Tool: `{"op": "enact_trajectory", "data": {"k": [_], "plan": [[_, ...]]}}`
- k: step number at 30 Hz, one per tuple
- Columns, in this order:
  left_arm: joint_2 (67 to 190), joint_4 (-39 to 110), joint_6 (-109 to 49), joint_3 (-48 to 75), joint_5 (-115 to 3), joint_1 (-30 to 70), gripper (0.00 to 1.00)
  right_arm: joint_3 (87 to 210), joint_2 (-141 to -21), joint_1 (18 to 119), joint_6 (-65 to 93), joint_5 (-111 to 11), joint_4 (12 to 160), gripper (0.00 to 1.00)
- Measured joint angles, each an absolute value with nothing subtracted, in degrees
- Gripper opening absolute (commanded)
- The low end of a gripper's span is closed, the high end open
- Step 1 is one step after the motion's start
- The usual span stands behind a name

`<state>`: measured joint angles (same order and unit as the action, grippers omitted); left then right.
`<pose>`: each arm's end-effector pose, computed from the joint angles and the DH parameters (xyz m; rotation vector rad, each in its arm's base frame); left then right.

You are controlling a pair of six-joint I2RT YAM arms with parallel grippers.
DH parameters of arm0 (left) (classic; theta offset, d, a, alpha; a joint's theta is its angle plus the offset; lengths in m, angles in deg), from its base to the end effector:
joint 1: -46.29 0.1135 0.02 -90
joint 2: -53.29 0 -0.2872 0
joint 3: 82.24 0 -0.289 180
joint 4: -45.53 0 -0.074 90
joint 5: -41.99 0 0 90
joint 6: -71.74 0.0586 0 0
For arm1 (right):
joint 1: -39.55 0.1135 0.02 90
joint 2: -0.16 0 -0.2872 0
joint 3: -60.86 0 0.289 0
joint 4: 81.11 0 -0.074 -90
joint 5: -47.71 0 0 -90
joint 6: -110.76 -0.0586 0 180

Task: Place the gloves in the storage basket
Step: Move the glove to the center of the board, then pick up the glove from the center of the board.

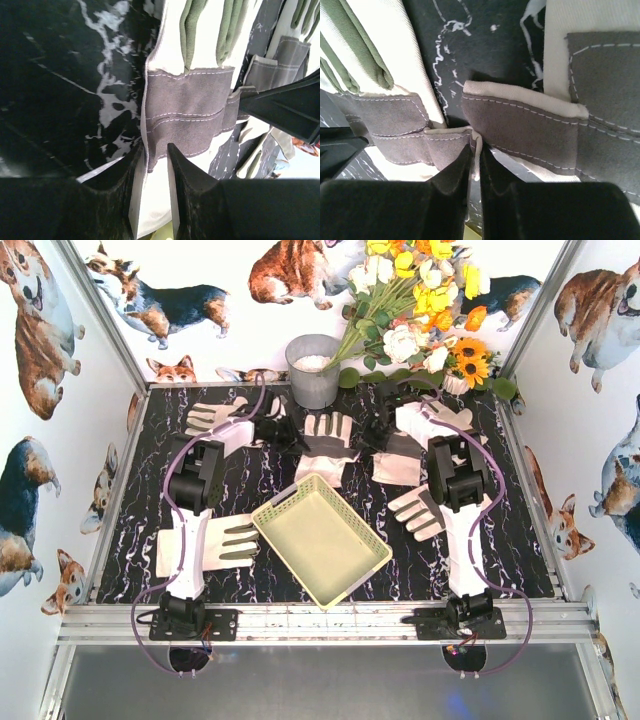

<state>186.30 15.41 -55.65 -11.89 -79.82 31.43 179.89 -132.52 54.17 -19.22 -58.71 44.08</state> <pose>0.5284 -0.1722 0.1094 -0.2697 2.6128 -1.0490 0.5216 0.1532 0.1353 0.5540 2.8214 0.6193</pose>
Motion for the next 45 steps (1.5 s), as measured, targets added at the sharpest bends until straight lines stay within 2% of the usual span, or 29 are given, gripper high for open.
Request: {"op": "enact_trajectory", "data": {"k": [5, 10, 15, 19, 21, 29, 31, 32, 37, 45], "plan": [[186.5, 15.9, -56.9, -12.0, -79.9, 29.6, 0.20, 179.9, -131.9, 52.6, -17.8, -58.7, 43.4, 0.00], [186.5, 16.0, -58.1, -12.0, -79.9, 28.6, 0.29, 179.9, -131.1, 51.5, -16.8, -58.9, 43.2, 0.18], [185.8, 16.4, -59.1, -11.9, -79.6, 28.4, 0.46, 179.9, -128.6, 51.5, -16.3, -59.1, 41.2, 0.40], [183.9, 14.1, -57.7, -12.1, -76.7, 28.2, 0.59, 178.6, -122.5, 51.5, -15.9, -59.1, 40.8, 0.48], [183.4, 11.5, -56.3, -13.7, -75.1, 28.2, 0.62, 176.6, -117.9, 51.5, -15.8, -59.1, 41.0, 0.53], [178.9, 7.7, -51.5, -18.4, -70.0, 28.2, 0.73, 162.6, -96.8, 51.4, -16.0, -58.7, 42.3, 0.62], [175.6, 8.2, -50.8, -16.4, -68.6, 28.2, 0.75, 159.5, -93.5, 51.2, -15.7, -58.4, 41.9, 0.63], [170.0, 8.3, -50.1, -13.2, -66.8, 28.2, 0.76, 156.8, -91.2, 50.7, -15.0, -57.6, 40.2, 0.68], [161.7, 9.3, -47.6, -5.7, -63.8, 28.2, 0.77, 154.0, -90.4, 49.9, -12.4, -54.3, 37.7, 0.74], [152.4, 10.0, -45.6, 4.1, -58.7, 28.2, 0.78, 149.7, -87.9, 44.4, -8.0, -51.5, 34.7, 0.77]]}}
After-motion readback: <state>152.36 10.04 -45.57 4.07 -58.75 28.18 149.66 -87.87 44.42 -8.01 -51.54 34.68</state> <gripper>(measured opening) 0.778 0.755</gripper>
